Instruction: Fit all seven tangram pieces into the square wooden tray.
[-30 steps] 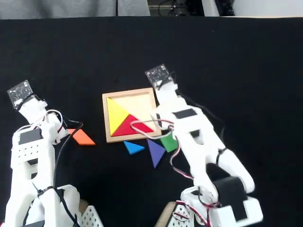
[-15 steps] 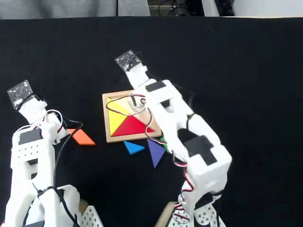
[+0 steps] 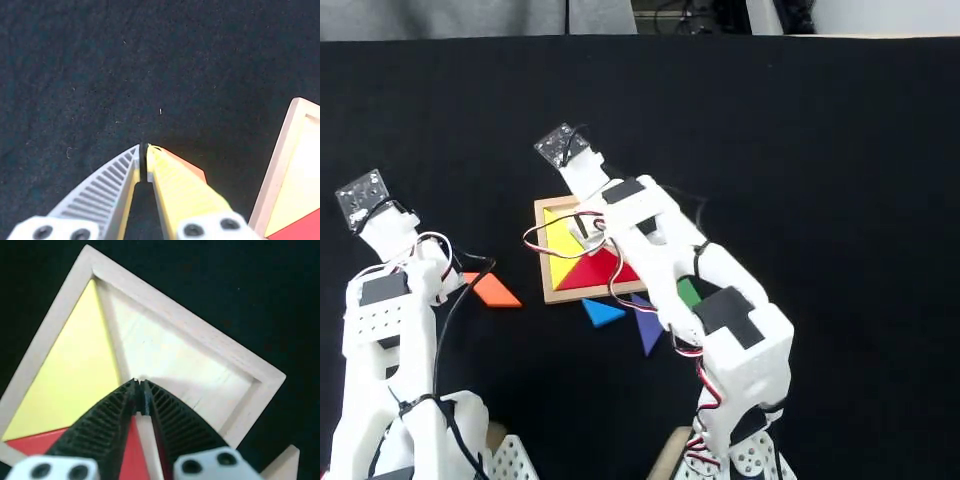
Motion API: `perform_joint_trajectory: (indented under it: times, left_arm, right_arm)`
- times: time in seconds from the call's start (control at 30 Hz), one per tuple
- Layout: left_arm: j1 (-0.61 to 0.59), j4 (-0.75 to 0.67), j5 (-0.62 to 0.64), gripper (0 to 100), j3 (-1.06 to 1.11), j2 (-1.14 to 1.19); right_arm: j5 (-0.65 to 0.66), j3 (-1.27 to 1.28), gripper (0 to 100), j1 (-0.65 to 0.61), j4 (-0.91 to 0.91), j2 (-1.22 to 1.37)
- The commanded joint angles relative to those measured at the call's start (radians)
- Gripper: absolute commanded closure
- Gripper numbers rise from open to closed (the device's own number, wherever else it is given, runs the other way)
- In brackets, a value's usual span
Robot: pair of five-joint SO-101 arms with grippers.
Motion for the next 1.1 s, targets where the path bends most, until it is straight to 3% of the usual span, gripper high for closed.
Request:
perform_joint_trajectory:
  times: [0.0, 0.33, 0.4, 0.57, 0.7, 1.07]
  left_arm:
    - [0.008, -0.014, 0.011, 96, -0.008, -0.025]
    - [0.010, -0.014, 0.011, 96, -0.008, -0.025]
    - [0.012, -0.014, 0.011, 96, -0.008, -0.023]
    - [0.010, -0.014, 0.011, 96, -0.008, -0.020]
    - [0.010, -0.014, 0.011, 96, -0.008, -0.020]
    - [0.010, -0.014, 0.009, 96, -0.008, -0.018]
  right_arm:
    - [0.005, -0.064, 98.8, 0.000, 0.014, -0.016]
    - [0.002, 0.064, 98.6, 0.210, 0.063, -0.214]
    - [-0.005, 0.090, 97.0, 0.222, 0.077, -0.265]
    - [-0.066, 0.108, 81.5, 0.219, 0.089, -0.300]
    - [-0.051, 0.076, 86.2, 0.199, 0.049, -0.217]
    - [-0.052, -0.124, 86.1, 0.198, 0.157, 0.005]
